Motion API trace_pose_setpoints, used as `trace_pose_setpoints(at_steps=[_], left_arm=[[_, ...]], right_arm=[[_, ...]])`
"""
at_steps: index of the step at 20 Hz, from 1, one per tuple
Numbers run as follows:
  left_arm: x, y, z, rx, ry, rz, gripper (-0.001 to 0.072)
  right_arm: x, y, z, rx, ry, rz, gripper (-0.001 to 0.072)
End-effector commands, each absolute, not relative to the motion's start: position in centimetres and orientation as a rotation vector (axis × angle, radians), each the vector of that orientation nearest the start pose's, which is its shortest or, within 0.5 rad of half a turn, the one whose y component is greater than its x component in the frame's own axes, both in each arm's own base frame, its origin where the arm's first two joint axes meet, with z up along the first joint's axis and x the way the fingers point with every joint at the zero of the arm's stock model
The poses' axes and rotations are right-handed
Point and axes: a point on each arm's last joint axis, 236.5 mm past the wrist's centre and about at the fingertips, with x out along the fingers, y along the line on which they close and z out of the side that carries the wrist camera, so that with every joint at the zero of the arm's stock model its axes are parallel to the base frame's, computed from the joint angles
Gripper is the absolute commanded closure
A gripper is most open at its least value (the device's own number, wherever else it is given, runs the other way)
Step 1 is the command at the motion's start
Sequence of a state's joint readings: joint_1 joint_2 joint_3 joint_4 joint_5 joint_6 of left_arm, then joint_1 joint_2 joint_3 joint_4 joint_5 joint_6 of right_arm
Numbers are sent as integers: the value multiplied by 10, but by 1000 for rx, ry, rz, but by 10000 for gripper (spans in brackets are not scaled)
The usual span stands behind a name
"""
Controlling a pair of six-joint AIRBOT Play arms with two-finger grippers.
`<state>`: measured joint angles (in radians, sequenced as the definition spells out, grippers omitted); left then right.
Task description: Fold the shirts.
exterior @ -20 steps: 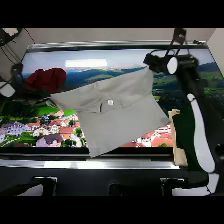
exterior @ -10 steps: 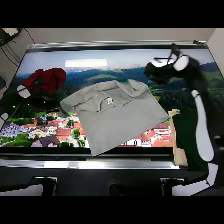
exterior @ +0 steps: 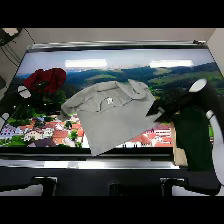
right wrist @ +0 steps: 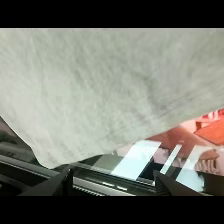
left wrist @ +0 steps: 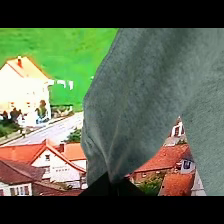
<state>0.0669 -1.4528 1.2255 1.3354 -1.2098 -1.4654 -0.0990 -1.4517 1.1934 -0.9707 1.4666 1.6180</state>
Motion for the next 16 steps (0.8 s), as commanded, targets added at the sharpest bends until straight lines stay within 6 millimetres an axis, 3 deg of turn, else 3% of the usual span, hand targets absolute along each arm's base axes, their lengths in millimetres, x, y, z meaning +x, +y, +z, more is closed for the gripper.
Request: trace_pose_setpoints(at_steps=[1,3,5,8,11,14,15,16], left_arm=[[388,-26,-34,-185,1419,-145,681],[388,-26,-34,-185,1419,-145,681],[388,-26,-34,-185,1419,-145,681],[388,-26,-34,-186,1419,-144,681],[388,-26,-34,-189,1420,-142,681],[388,-26,-34,-189,1420,-142,681],[388,-26,-34,-189,1420,-142,681],[388,-26,-34,-189,1420,-143,681]], right_arm=[[275,157,-72,766,1697,278,98],[269,183,-85,818,1678,282,100],[268,197,-91,789,1658,291,101],[272,228,-87,838,1627,326,100],[258,258,-92,784,1633,365,98],[278,272,-95,811,1522,312,112],[287,274,-94,827,1481,299,167],[295,275,-94,837,1443,288,314]])
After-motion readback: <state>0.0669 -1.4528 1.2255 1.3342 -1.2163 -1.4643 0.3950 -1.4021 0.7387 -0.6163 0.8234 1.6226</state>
